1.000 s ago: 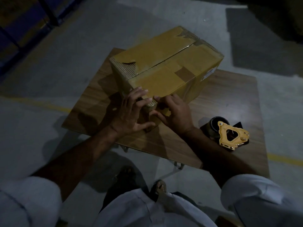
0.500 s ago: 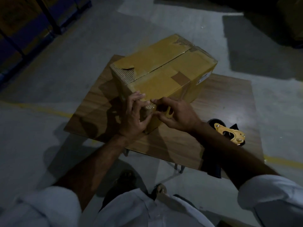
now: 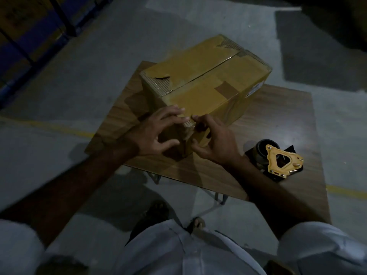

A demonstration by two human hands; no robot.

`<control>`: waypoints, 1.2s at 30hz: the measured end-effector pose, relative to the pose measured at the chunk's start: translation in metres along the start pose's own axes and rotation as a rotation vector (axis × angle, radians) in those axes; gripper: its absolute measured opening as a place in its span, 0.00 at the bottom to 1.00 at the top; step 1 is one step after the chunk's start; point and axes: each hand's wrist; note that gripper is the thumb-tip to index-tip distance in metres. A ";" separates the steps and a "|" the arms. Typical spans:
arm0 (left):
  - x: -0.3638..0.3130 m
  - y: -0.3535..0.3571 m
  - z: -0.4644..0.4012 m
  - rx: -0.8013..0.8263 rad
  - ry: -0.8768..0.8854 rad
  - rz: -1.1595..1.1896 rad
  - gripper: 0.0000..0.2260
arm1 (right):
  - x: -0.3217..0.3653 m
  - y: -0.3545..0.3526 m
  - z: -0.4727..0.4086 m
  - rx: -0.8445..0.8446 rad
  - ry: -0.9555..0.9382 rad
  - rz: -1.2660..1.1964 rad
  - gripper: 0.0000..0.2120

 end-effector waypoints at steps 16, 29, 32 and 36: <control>0.017 -0.021 -0.059 0.088 0.123 0.102 0.13 | 0.027 0.046 0.011 -0.336 0.228 0.150 0.21; 0.036 0.008 -0.041 -0.098 0.275 0.040 0.15 | 0.049 0.017 0.013 -0.279 0.375 -0.143 0.24; 0.038 0.012 -0.035 -0.105 0.250 0.045 0.17 | 0.058 0.019 0.017 -0.298 0.526 -0.239 0.26; 0.037 0.011 -0.035 -0.109 0.230 0.053 0.18 | 0.067 0.016 0.019 -0.331 0.718 -0.385 0.28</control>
Point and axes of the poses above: each hand's wrist, its own z-axis away from the middle knuckle, its own y-axis out of the palm, x = y × z, and after that the axes turned 14 degrees about -x, right-handed
